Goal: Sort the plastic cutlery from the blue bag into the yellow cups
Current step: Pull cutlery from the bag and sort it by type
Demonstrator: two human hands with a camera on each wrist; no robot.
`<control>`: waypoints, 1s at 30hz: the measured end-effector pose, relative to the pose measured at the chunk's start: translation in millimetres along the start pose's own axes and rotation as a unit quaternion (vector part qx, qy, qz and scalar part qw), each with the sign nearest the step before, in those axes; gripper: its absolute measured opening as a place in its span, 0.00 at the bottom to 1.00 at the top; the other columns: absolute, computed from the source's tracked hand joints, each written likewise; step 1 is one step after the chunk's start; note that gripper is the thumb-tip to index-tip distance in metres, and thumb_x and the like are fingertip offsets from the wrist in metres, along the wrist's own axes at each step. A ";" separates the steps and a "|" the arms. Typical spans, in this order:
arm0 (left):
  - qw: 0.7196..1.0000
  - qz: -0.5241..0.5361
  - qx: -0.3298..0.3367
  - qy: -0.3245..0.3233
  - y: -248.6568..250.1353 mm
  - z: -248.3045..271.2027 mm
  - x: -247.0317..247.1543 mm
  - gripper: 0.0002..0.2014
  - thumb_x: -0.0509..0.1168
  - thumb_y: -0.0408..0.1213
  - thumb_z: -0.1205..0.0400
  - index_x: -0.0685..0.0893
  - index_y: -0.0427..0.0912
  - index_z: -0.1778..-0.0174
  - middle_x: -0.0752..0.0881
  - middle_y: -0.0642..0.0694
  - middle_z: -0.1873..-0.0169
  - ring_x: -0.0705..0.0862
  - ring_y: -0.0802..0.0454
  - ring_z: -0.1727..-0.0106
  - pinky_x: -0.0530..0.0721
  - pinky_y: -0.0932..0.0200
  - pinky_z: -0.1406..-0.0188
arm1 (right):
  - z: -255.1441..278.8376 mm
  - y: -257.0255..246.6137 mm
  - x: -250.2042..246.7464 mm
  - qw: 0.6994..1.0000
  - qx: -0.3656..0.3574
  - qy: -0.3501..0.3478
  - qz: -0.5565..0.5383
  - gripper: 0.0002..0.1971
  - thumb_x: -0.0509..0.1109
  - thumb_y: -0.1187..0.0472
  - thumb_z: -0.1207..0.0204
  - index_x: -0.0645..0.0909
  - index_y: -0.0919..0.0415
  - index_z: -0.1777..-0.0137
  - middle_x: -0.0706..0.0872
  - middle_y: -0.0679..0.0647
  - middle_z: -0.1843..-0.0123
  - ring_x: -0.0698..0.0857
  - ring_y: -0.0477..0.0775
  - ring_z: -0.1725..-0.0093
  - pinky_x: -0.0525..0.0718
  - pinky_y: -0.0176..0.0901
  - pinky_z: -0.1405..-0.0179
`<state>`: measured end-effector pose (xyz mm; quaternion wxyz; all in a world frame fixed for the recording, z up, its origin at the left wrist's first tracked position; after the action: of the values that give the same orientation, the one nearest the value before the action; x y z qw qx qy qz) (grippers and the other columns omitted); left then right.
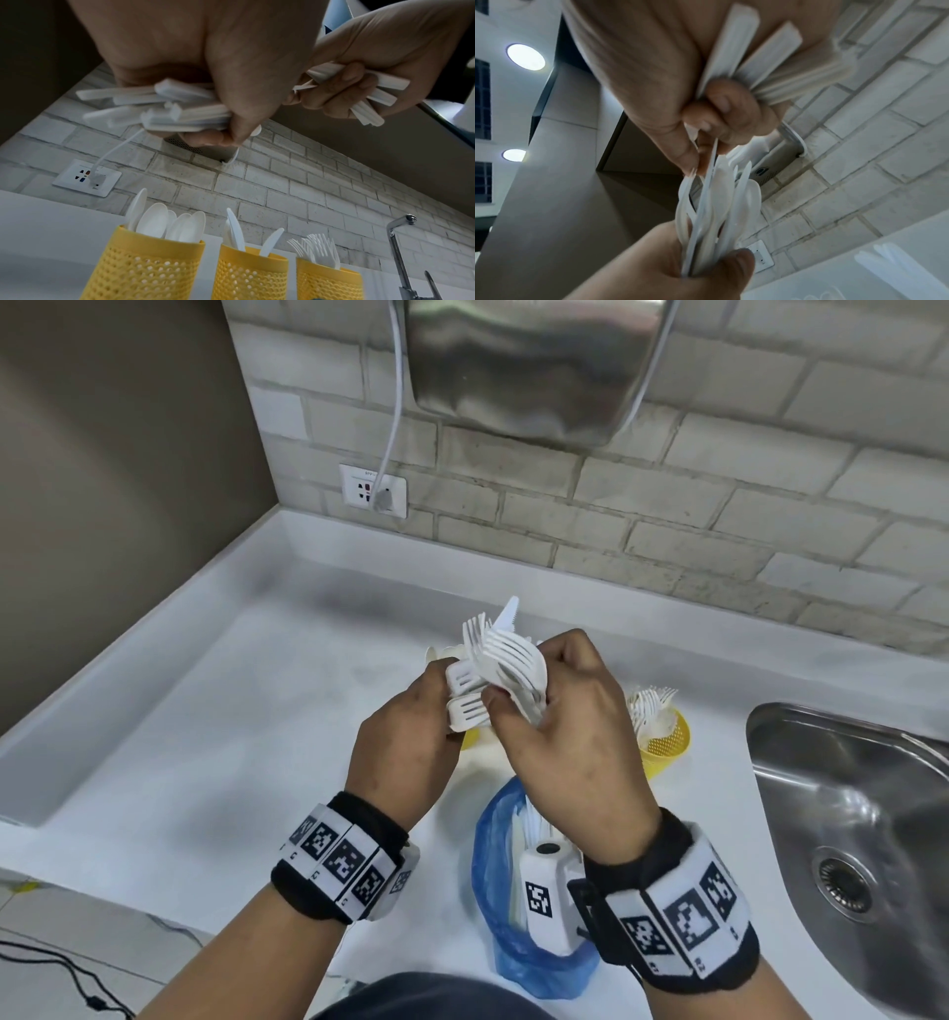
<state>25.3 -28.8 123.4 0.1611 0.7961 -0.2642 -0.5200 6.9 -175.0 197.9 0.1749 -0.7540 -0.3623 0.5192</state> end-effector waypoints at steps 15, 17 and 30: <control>1.000 0.014 0.001 -0.002 3.0 1.8 -0.9 0.22 0.70 0.35 0.22 0.76 0.45 0.32 0.90 0.45 0.52 0.87 0.37 0.59 0.82 0.53 0.68 | 0.3 6.9 7.5 0.999 0.024 0.019 -0.012 0.10 0.72 0.55 0.24 0.89 0.61 0.51 0.79 0.53 0.50 0.84 0.52 0.52 0.82 0.50 0.48; 1.000 0.014 0.008 0.002 4.0 1.6 -2.3 0.21 0.67 0.39 0.21 0.75 0.46 0.31 0.90 0.46 0.51 0.87 0.38 0.59 0.79 0.56 0.67 | 1.0 4.6 6.3 0.999 0.015 0.029 -0.007 0.11 0.70 0.55 0.24 0.88 0.61 0.50 0.79 0.52 0.50 0.83 0.51 0.53 0.81 0.49 0.49; 1.000 0.003 -0.010 -0.005 -1.7 0.4 -3.6 0.18 0.71 0.35 0.21 0.75 0.41 0.37 0.87 0.45 0.59 0.85 0.36 0.64 0.71 0.58 0.69 | -5.0 6.0 -20.2 0.997 0.020 0.062 -0.031 0.03 0.74 0.59 0.19 0.86 0.58 0.50 0.78 0.52 0.49 0.81 0.45 0.52 0.77 0.33 0.49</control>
<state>24.2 -25.3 125.0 0.1689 0.7914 -0.2619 -0.5259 9.6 -193.2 209.3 0.2281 -0.7695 -0.3634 0.4731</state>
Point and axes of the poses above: each hand's wrist, its own z-axis away from the middle knuckle, its own x-axis out of the palm, y = z × x, the point moved 4 cm from there along -z, towards the middle knuckle
